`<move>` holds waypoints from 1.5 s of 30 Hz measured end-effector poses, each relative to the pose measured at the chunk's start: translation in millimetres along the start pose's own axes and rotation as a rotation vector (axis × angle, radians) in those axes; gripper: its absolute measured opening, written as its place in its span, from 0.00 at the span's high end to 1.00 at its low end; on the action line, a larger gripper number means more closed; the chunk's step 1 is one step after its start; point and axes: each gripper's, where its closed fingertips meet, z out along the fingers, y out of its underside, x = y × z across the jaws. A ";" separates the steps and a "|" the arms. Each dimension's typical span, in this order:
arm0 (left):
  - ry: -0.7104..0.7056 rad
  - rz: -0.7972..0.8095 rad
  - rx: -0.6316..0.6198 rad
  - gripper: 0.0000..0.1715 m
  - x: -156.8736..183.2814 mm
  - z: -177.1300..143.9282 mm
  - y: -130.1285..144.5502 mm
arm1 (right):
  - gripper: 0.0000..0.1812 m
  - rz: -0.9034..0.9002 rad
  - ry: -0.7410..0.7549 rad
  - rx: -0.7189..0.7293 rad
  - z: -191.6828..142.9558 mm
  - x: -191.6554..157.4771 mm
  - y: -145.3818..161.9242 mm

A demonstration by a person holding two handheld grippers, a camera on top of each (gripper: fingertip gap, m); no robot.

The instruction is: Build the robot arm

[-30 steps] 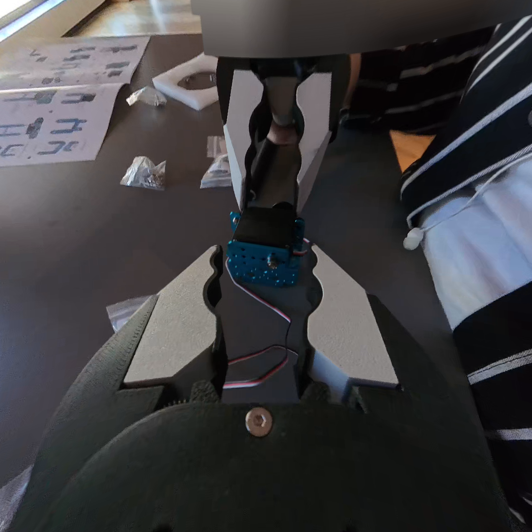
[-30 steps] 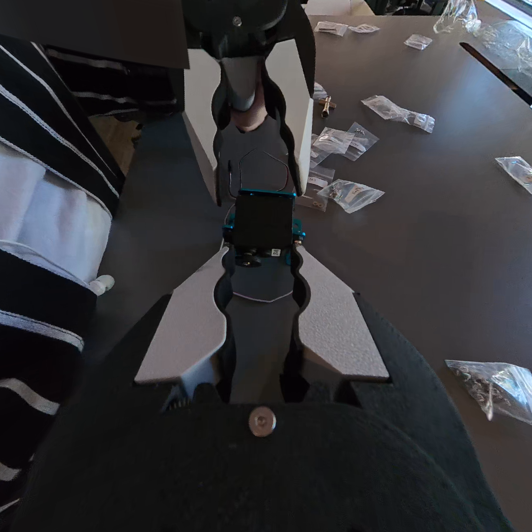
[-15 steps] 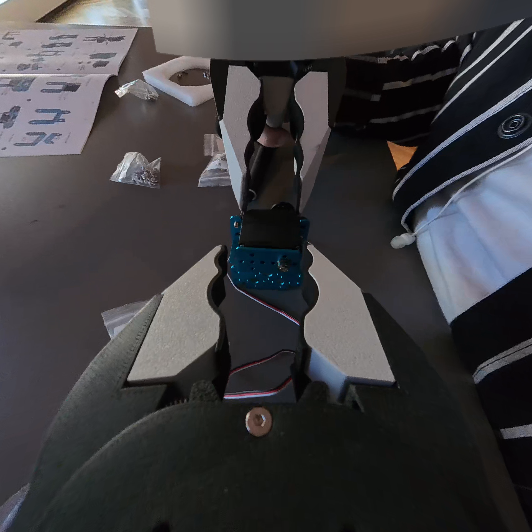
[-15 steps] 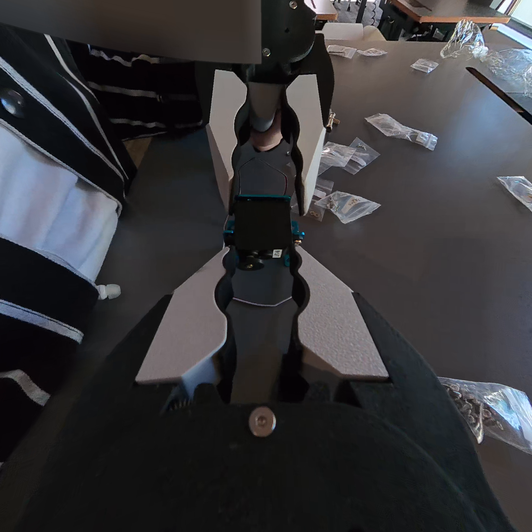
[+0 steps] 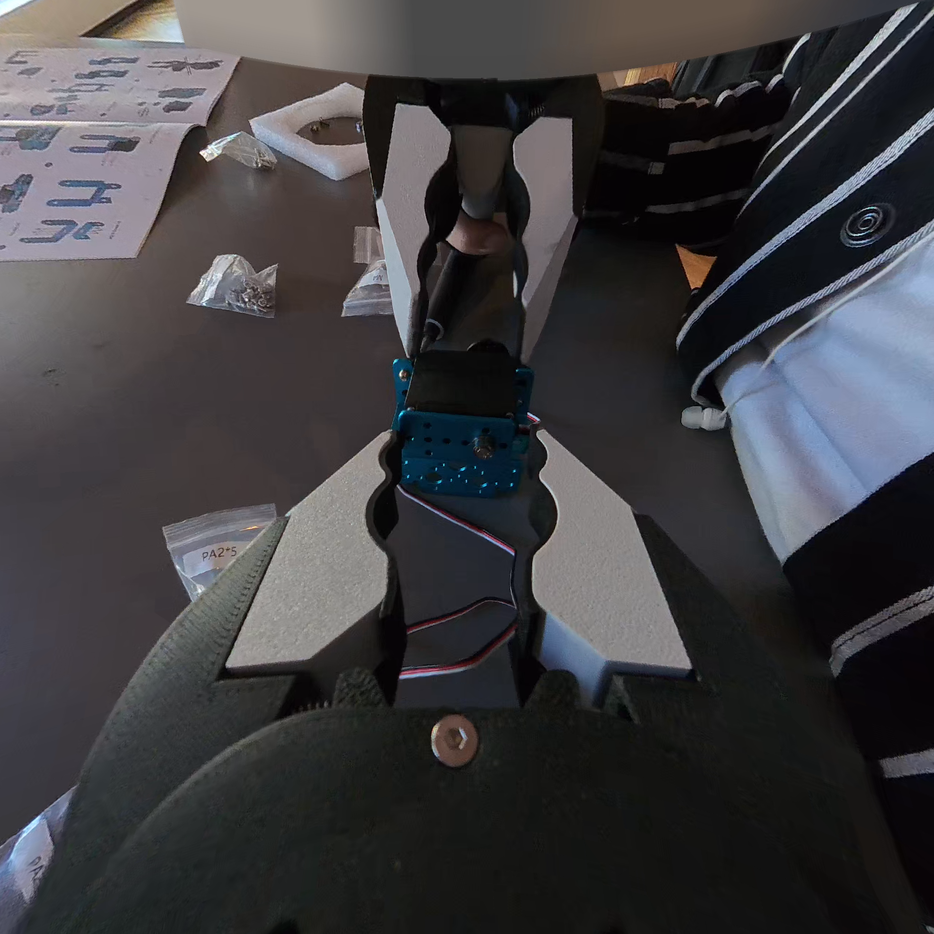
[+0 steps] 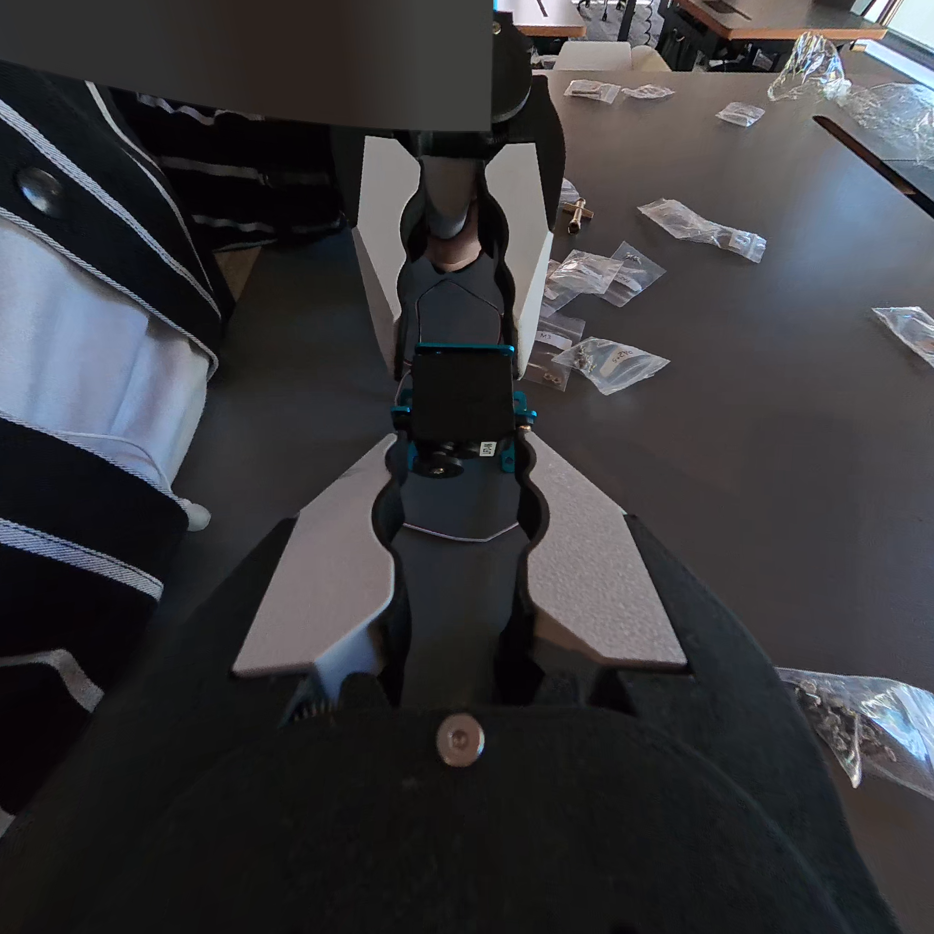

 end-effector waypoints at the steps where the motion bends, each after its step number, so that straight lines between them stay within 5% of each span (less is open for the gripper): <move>1: 0.001 -0.001 0.003 0.72 -0.1 -0.5 -0.2 | 0.78 -0.002 0.005 -0.006 0.8 0.5 0.8; 45: -0.056 0.050 -0.003 0.74 0.0 -5.4 1.4 | 0.79 -0.030 0.034 0.022 6.2 0.8 -0.1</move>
